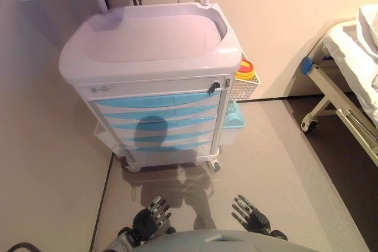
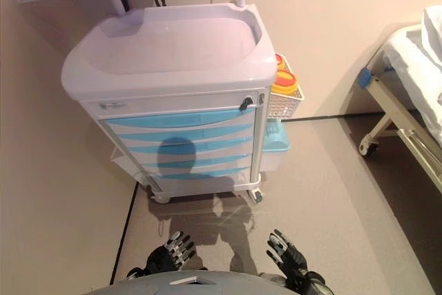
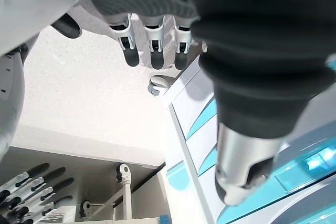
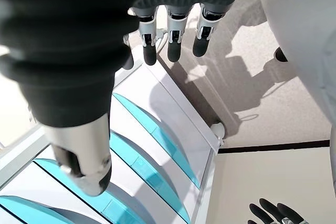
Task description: Open the drawer and pick up the medicine
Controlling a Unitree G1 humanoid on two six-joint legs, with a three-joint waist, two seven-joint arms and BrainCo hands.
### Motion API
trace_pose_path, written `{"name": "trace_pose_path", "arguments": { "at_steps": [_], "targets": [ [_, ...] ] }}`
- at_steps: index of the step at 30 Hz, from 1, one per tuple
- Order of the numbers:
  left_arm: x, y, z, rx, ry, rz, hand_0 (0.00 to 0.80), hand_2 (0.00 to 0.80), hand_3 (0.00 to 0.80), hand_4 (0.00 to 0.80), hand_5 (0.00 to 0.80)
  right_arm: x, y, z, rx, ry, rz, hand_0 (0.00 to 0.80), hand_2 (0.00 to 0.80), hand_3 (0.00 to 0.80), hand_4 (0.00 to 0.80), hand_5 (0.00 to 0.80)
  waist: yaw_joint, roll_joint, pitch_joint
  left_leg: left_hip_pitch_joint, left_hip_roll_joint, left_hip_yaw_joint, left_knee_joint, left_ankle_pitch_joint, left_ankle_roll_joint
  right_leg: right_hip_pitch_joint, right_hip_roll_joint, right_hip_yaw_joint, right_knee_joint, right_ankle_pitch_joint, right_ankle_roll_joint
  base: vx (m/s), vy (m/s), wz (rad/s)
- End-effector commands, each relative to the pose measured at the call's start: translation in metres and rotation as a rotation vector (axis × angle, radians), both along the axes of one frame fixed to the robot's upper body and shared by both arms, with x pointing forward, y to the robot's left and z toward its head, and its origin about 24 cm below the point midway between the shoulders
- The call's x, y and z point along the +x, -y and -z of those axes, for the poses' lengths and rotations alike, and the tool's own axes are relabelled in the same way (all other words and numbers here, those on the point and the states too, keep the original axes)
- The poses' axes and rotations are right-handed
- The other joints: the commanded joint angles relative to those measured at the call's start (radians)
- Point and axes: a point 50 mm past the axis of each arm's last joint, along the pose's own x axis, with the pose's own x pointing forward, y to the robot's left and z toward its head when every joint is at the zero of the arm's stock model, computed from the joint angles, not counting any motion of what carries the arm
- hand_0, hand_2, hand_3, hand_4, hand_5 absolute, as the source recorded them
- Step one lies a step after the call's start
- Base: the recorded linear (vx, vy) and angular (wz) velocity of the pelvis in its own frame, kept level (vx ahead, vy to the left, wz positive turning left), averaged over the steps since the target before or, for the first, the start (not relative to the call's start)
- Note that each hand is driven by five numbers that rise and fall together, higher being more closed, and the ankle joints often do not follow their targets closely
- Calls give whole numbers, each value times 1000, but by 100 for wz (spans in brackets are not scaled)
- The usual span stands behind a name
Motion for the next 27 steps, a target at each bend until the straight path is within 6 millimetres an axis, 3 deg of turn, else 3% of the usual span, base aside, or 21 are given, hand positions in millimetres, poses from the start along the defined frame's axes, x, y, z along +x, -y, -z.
{"name": "trace_pose_path", "arguments": {
  "at_steps": [1,27],
  "targets": [
    [5,19,1,-43,8,63,0,0,0,0,0,22,-11,-4,2,60,-79,0,0,0,0,0,-2,0,24,-20,-31,-42,1,-91,-5,3,-5,-30,97,-96,23,0,0,0],
    [3,21,1,-86,2,26,0,0,0,0,0,20,-12,-4,5,63,-84,0,0,0,0,0,1,-3,30,-24,-34,-46,1,-92,-1,-2,-7,-35,103,-98,24,0,0,0]
  ]
}}
